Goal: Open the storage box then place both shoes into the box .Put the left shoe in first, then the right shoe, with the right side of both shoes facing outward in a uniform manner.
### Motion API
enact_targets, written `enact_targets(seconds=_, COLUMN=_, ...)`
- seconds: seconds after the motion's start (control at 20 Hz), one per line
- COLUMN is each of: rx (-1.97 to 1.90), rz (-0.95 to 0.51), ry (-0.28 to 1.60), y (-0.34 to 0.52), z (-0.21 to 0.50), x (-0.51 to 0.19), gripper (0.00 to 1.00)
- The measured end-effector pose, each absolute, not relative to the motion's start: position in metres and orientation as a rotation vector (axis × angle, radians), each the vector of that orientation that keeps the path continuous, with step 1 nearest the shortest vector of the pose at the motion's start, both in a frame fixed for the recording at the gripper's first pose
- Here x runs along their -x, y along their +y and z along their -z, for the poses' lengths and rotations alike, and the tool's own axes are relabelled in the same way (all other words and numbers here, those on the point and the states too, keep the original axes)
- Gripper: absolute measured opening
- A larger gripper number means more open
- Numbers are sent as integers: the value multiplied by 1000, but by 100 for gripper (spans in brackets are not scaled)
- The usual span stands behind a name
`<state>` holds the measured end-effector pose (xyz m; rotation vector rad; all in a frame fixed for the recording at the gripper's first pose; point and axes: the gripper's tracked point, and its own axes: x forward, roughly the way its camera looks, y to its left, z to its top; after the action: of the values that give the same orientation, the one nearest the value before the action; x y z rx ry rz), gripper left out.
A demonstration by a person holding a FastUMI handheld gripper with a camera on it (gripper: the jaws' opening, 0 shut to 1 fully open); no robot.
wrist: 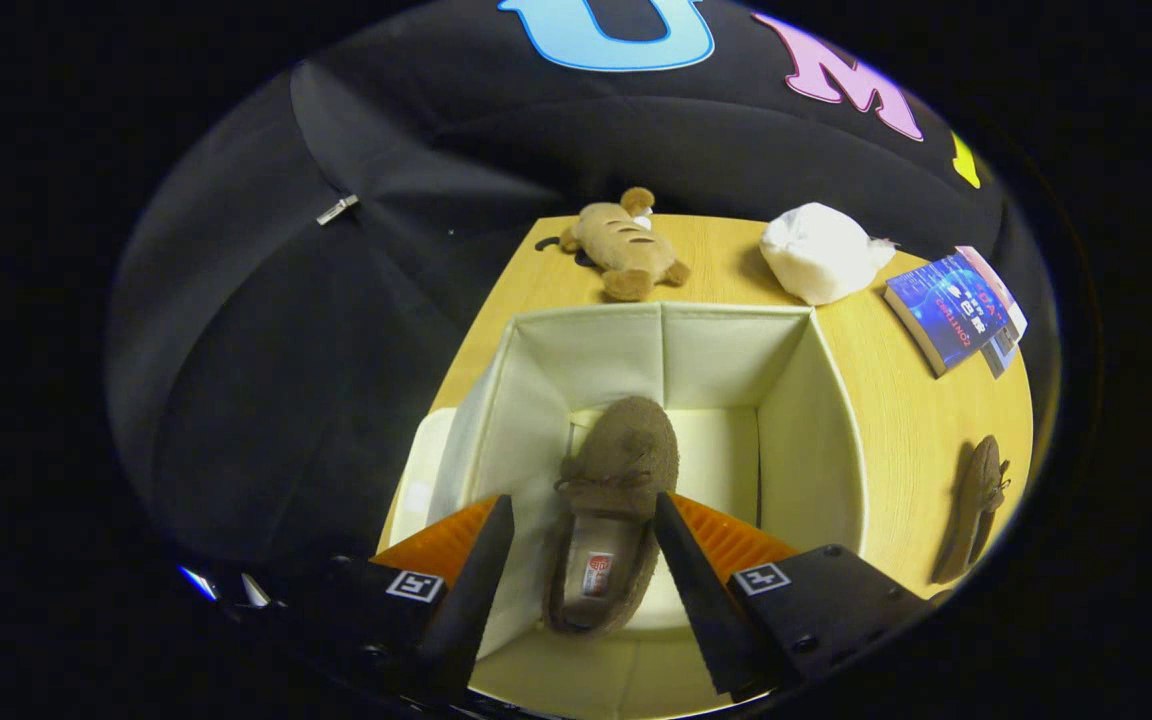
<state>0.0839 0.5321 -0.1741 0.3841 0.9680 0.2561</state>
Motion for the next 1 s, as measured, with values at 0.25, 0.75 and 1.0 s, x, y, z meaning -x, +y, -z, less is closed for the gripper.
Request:
enact_targets(seconds=0.25, rx=-309, rz=-312, ry=843, y=474, z=142, x=-78, gripper=90)
enact_targets(seconds=0.75, rx=-116, rz=-268, ry=640, y=267, z=127, x=-18, gripper=89)
enact_targets(seconds=1.0, rx=-108, rz=-196, ry=693, y=165, z=180, x=15, gripper=87)
